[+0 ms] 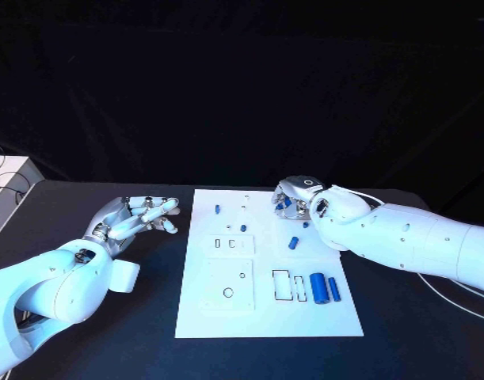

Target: Assemble the parts on the task board

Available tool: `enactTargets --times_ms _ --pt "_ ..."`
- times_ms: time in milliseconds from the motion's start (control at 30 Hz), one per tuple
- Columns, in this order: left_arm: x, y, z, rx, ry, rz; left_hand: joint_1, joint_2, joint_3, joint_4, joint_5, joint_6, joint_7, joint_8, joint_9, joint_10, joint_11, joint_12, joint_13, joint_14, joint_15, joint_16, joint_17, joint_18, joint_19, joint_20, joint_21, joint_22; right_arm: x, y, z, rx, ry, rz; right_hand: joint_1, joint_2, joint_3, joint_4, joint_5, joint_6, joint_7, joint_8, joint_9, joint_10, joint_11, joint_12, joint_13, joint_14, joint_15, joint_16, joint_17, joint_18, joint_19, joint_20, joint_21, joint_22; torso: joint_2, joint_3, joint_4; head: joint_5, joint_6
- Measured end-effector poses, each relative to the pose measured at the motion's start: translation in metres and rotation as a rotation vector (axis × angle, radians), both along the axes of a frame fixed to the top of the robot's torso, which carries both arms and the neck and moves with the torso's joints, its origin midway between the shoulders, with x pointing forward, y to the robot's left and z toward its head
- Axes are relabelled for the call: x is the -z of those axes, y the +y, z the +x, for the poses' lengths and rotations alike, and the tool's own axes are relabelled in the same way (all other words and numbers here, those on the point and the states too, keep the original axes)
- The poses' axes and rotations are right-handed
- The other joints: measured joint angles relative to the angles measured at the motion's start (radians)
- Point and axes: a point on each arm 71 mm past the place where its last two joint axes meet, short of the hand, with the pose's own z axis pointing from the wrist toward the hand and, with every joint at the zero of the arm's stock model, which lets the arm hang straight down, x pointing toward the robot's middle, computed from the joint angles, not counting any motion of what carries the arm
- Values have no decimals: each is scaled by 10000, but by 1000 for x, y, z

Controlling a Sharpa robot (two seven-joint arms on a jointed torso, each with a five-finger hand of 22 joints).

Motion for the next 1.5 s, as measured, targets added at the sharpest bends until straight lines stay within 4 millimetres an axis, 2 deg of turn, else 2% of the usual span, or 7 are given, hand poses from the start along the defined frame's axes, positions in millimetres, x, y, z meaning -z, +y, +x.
enactTargets --times_ms 367,567,1200,1300,1367,1433,1500 --pt "0 1 1 -5 18 13 0 0 0 0 0 0 0 0 0 -17 -17 0 0 0 0 0 1 0 0 0 0 -5 0 -1 -1 31 -51 41 39 39 -33 42 61 0 0 0 -1 0 0 0 1 0 0 0 -25 0 0 0 -77 -1 18 -5 12 -8 22" --pt "1 1 1 -7 28 19 0 0 0 0 0 0 0 0 0 -17 -17 0 0 0 0 0 1 0 0 0 1 -5 0 -2 -2 27 -42 49 39 39 134 12 117 57 56 0 -1 1 0 0 1 0 0 0 -58 0 0 0 -77 -2 28 -12 18 -14 12" --pt "1 4 1 -56 55 58 0 0 0 0 0 0 0 0 0 -16 -17 0 0 0 0 0 -14 0 0 0 1 -34 -1 -10 -7 33 45 75 38 39 304 -10 217 89 22 0 -3 39 -38 0 1 0 0 -1 -99 0 0 0 -116 -5 54 -16 20 -20 -10" --pt "1 4 1 -61 57 62 0 0 0 0 0 0 0 0 0 -16 -17 0 -1 0 0 0 -14 0 0 0 1 -34 -1 -10 -7 35 42 82 40 40 411 -19 217 140 57 0 -3 167 -32 -1 -1 0 0 -1 -99 -1 0 0 -116 -6 56 -17 27 -20 -10" --pt "1 5 1 -62 59 63 0 0 0 0 0 0 0 0 0 -16 -17 0 -1 0 0 0 -14 0 0 0 1 -34 -2 -10 -8 39 23 97 165 165 685 -91 125 304 57 0 5 495 -95 -14 -6 -25 -26 -1 -110 -1 0 0 -116 -6 56 -18 32 -21 -7" --pt "1 5 1 -63 60 64 0 0 0 0 0 0 0 0 0 -16 -17 0 -1 0 0 0 -14 0 0 0 1 -34 -2 -9 -8 16 -31 147 265 265 979 -219 -147 482 33 0 35 831 -143 -37 -11 -14 -134 -1 -110 -5 2 -3 -116 -6 59 -20 33 -24 -2" --pt "1 5 1 -63 62 65 0 0 0 0 0 0 0 0 0 -16 -17 0 0 0 0 0 -14 0 0 0 1 -34 -3 -8 -8 -23 -98 212 374 373 1238 -404 -276 659 23 0 48 927 -47 -38 -11 -20 -167 -1 -110 -11 17 -62 -87 -7 61 -20 32 -25 2"
